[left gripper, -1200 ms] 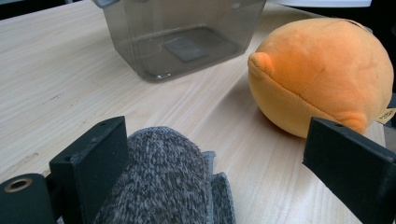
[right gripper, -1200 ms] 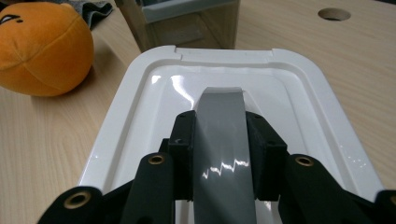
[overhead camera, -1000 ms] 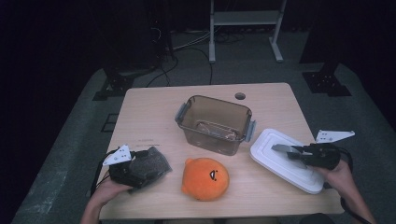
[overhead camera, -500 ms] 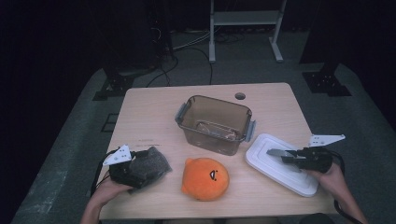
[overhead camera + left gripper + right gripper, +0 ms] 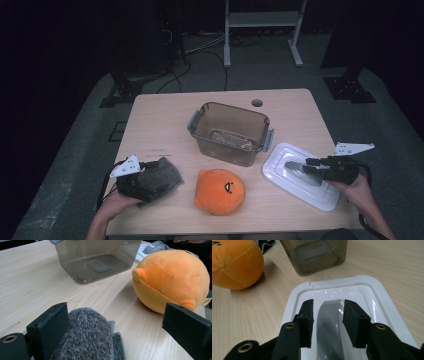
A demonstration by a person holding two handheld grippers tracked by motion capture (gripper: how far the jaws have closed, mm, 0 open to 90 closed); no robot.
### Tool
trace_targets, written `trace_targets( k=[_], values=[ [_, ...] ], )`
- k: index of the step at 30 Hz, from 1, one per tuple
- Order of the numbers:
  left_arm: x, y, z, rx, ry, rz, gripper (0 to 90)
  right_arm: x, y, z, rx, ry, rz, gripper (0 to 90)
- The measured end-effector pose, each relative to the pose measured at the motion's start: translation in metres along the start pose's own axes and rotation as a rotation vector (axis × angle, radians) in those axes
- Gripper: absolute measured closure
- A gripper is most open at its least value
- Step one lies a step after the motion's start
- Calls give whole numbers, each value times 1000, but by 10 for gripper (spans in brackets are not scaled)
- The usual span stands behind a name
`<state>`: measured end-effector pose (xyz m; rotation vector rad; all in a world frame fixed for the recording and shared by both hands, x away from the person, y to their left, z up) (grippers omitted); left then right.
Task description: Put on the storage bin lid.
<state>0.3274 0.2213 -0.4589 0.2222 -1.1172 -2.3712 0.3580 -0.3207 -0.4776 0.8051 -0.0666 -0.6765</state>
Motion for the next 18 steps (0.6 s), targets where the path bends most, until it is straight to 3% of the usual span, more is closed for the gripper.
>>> trace_targets(
  k=[7, 18],
  values=[
    [0, 0, 0, 1, 1, 0, 61, -15, 19, 7, 27, 12, 53, 534],
    [0, 0, 2, 1, 4, -2, 61, -65, 60, 3, 51, 86, 181, 432]
  ],
)
Point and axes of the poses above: each handheld gripper's, and its own axes: z roughly backward along the jaws, y roughly out of its top, x roughly to its right, the point moved 6 cm from there along -z, roughly forward along the jaws, and after that the axes turned 14 degrees about -x, right-handed, at the moved point
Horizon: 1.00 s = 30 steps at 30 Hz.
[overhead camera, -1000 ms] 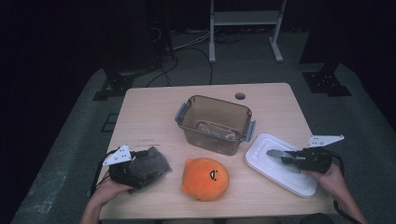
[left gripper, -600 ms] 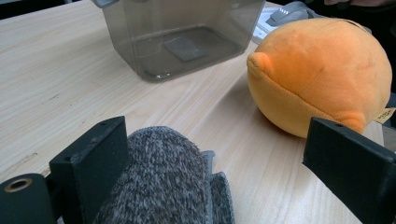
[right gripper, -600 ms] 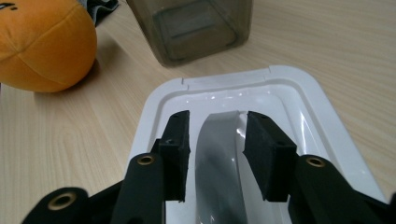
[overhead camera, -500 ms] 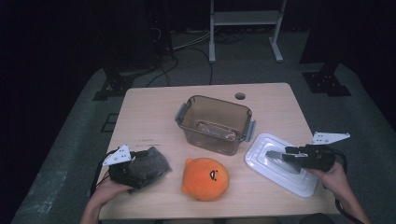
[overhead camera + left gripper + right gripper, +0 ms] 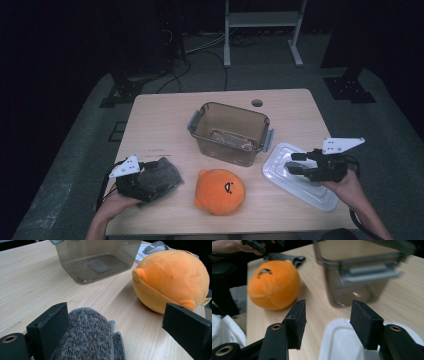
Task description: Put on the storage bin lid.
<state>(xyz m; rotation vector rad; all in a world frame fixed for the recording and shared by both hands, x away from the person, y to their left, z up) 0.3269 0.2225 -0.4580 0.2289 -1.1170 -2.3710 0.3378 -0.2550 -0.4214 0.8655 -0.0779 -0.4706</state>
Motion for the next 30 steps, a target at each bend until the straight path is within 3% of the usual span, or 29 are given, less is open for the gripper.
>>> trace_targets(
  k=[9, 18, 30],
  values=[
    [0, 0, 0, -3, 0, 0, 61, -39, 41, -24, -13, 82, 101, 310],
    [0, -1, 0, -4, 2, 0, 61, -71, 78, -50, -14, 159, 193, 260],
    [-1, -1, 1, 0, 2, -1, 61, -92, 101, -97, -89, 201, 255, 209]
  ],
)
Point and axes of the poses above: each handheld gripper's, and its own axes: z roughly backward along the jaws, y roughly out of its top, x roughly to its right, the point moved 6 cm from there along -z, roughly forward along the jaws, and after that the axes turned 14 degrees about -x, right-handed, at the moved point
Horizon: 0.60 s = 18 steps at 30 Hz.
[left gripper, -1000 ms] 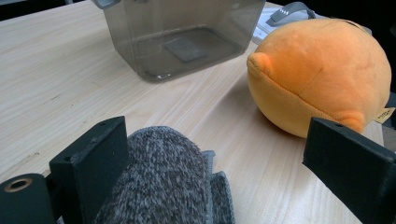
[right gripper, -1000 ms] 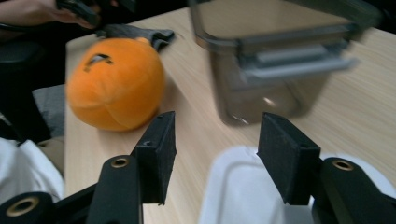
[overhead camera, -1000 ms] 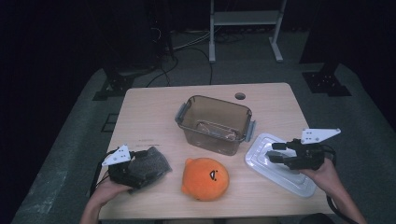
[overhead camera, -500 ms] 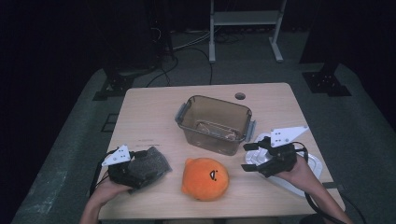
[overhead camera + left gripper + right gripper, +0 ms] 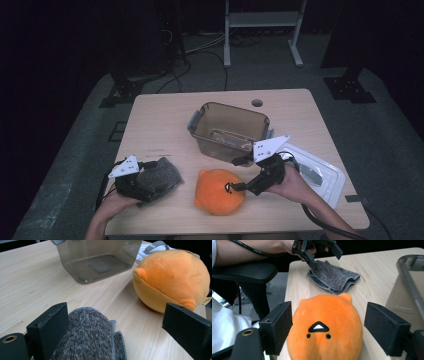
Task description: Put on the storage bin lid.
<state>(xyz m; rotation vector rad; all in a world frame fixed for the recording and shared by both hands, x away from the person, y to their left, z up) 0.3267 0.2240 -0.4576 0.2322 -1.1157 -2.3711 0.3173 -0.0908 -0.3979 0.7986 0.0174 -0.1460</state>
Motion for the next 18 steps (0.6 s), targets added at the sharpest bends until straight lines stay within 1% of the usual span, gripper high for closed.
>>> trace_targets(
  k=[7, 10, 14, 16, 18],
  values=[
    [0, 0, 1, 1, 1, 0, 61, 1, 9, -20, -23, 15, 16, 209],
    [0, 0, 1, 3, 1, -2, 61, 0, 12, -30, -41, 23, 25, 214],
    [-1, -1, 1, 4, 0, 0, 61, 0, 12, -42, -66, 33, 30, 224],
    [-1, -1, 1, 2, 0, -1, 61, 0, 11, -48, -73, 39, 31, 243],
    [-1, -1, 0, 1, -2, -1, 61, 1, 8, -53, -83, 30, 31, 252]
  ],
)
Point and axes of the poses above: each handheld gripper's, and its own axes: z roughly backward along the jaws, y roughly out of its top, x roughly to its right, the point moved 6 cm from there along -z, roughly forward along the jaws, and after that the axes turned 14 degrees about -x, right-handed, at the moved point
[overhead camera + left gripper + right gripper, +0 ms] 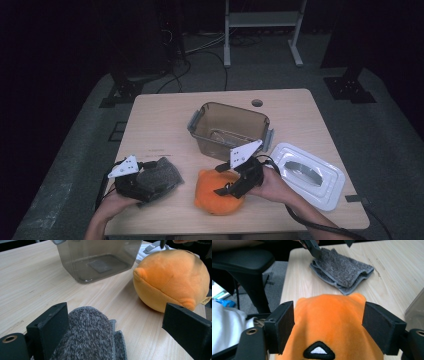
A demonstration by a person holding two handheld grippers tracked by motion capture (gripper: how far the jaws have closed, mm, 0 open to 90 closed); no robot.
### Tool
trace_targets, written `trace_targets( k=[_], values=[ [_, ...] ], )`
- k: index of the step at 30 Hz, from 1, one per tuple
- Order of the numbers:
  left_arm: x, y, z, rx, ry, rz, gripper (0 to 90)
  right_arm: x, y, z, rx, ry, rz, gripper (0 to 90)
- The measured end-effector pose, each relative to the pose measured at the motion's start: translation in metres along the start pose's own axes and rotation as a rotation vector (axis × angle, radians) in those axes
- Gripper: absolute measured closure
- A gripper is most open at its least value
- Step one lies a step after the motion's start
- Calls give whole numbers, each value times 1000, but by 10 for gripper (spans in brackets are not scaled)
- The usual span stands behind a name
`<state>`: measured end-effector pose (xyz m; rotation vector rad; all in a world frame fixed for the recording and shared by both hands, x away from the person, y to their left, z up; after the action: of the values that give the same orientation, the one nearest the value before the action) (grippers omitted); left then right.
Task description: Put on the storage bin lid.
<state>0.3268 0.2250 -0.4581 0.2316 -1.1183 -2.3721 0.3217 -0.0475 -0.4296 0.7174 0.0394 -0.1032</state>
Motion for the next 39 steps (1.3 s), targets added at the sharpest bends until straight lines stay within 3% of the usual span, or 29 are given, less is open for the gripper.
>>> trace_targets(
  k=[5, 17, 28, 39],
  values=[
    [0, 0, 0, -3, 2, -1, 61, 2, -8, -12, 0, -10, -10, 336],
    [1, 0, -1, -4, 1, -3, 61, 4, -20, -20, -23, 24, -64, 508],
    [1, 0, -1, -5, 3, -4, 61, 3, -15, -18, -68, 5, -55, 688],
    [0, -1, 1, -2, 8, 0, 61, 2, 1, -9, -77, 50, -53, 749]
  ],
)
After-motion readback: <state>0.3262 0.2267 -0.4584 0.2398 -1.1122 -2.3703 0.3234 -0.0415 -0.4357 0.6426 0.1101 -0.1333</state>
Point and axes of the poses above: each handheld gripper's, and its own axes: z roughly backward along the jaws, y roughly out of its top, x roughly to its right, the point moved 6 cm from there along -z, roughly forward along the jaws, and after that the axes turned 14 degrees about -x, right-handed, at the moved point
